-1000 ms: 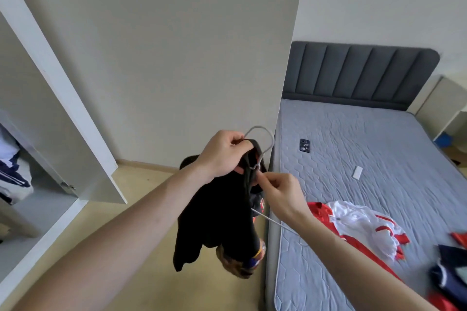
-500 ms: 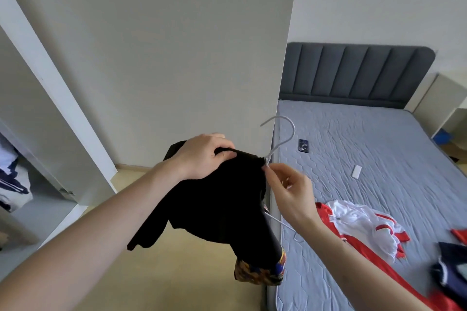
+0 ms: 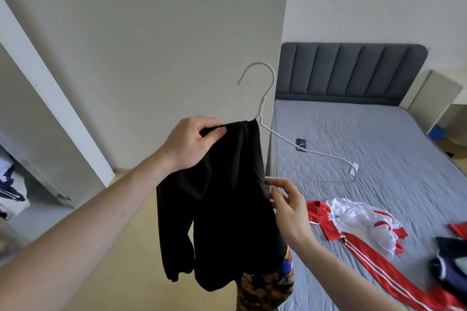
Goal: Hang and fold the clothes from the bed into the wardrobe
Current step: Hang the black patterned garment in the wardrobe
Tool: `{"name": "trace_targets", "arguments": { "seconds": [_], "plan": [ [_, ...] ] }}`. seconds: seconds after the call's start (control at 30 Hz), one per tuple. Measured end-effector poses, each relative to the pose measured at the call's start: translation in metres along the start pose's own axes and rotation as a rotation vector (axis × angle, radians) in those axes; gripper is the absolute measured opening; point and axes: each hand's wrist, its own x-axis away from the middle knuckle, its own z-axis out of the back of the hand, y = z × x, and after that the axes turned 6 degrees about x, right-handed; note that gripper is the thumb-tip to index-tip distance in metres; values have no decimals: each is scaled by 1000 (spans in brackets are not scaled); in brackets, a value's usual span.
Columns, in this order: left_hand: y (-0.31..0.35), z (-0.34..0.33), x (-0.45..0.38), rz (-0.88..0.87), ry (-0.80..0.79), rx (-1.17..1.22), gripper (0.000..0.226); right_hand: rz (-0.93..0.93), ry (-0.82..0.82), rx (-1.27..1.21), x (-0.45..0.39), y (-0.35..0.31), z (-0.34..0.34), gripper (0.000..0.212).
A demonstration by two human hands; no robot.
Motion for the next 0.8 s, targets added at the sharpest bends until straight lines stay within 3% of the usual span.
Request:
{"name": "trace_targets", "arguments": {
  "seconds": [0.07,0.2,0.3,0.37,0.53,0.7,0.8],
  "plan": [
    [6,-1,1,-5,-9,34,17,-15,-115,13,-9,3,-5,32],
    [12,-1,3,-5,-34,67,19,-40,-558,-32,-16,-13,-8,25],
    [12,8,4,2,7,77,20,33,-652,355,-26,-11,3,34],
    [7,19,4,20,48,76,21,94,-590,632,-34,-1,19,37],
    [-18,40,9,94,71,10,17,290,-201,695,-44,18,84,48],
    [-34,36,19,130,61,-23,12,494,-36,851,-54,17,119,23],
    [-42,39,20,107,84,-211,12,560,26,827,-63,9,126,21]
  ]
}}
